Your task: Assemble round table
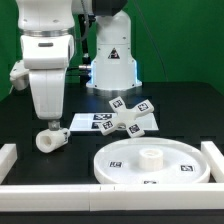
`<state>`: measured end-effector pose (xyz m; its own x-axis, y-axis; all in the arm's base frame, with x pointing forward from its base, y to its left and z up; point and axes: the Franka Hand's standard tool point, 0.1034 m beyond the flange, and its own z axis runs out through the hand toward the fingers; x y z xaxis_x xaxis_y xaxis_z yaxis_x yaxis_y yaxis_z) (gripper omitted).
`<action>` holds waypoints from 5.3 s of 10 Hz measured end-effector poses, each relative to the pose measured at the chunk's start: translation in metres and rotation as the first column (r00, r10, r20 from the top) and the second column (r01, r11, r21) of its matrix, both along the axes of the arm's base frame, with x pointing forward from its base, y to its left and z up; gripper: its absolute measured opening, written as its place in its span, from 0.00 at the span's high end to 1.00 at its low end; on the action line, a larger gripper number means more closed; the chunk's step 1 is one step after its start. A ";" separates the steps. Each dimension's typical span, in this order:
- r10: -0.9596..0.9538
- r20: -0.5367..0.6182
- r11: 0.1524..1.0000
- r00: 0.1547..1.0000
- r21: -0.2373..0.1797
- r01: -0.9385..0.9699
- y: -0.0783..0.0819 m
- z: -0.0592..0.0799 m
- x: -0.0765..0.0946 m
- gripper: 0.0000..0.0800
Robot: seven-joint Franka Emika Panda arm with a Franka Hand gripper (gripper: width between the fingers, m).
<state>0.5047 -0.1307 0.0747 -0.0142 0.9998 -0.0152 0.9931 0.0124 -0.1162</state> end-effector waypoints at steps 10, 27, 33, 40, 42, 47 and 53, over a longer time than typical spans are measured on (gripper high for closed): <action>-0.865 -0.003 0.503 0.503 -0.003 0.865 0.002 0.003 -0.001 0.19; -0.970 -0.161 -0.057 -0.181 -0.574 0.817 0.007 -0.015 0.004 0.19; -0.983 -0.128 -0.005 -0.130 -0.695 0.719 0.011 -0.024 -0.013 0.19; -0.987 -0.140 0.063 -0.077 -0.782 0.620 -0.012 -0.003 -0.021 0.19; -0.978 -0.202 0.126 -0.047 -0.760 0.637 -0.045 -0.001 -0.018 0.19; -0.979 -0.202 0.133 -0.038 -0.764 0.631 -0.046 -0.004 -0.020 0.19; -0.983 -0.123 0.011 -0.135 -0.778 0.629 -0.062 -0.032 -0.024 0.19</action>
Offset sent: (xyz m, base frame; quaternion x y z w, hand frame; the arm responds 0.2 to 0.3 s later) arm -0.0079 -0.0084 0.0076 -0.0295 0.0257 0.3668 0.9295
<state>0.4808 -0.1927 0.0423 0.6189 0.0276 -0.7850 -0.2156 -0.9550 -0.2036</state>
